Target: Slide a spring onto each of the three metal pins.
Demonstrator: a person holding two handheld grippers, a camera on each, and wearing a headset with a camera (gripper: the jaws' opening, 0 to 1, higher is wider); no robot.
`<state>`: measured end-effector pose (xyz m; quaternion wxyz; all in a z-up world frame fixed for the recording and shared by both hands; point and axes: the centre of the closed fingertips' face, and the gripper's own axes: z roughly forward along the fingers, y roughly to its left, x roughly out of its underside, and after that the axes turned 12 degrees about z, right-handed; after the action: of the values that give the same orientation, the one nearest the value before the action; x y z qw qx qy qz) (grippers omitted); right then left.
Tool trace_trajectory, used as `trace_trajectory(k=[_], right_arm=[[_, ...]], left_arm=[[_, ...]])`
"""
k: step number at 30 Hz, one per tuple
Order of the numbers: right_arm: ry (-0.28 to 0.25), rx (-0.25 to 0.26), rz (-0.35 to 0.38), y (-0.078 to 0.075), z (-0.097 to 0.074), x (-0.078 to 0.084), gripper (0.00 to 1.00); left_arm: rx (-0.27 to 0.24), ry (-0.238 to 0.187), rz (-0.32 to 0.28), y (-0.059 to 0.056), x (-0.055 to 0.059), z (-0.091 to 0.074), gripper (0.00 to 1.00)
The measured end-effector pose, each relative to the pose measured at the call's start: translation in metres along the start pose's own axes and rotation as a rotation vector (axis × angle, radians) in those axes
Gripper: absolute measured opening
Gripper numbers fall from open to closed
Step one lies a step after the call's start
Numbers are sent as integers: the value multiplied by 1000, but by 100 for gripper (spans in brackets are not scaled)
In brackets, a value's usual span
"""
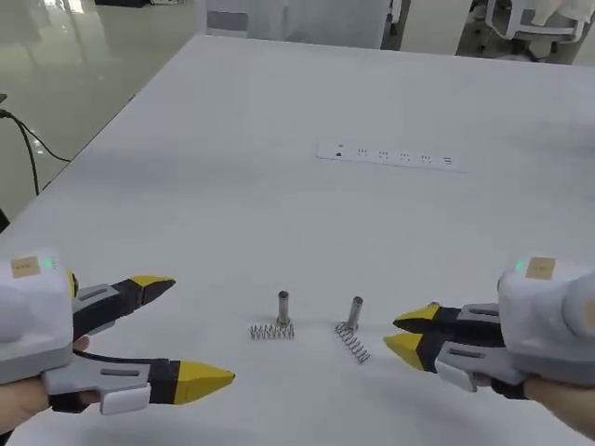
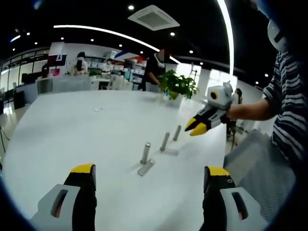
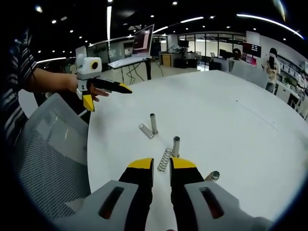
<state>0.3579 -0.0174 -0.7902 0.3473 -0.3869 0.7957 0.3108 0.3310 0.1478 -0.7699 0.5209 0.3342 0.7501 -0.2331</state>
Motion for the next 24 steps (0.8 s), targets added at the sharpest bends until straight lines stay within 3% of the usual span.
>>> trace_trajectory(k=[9, 18, 24], right_arm=[[29, -10, -6, 5, 19, 2, 11], [58, 78, 13, -7, 34, 10, 13], [83, 98, 25, -10, 44, 17, 14]], left_arm=[[-2, -1, -1, -1, 0, -2, 89], [-9, 9, 2, 0, 3, -6, 89], [-13, 8, -1, 1, 3, -7, 89]])
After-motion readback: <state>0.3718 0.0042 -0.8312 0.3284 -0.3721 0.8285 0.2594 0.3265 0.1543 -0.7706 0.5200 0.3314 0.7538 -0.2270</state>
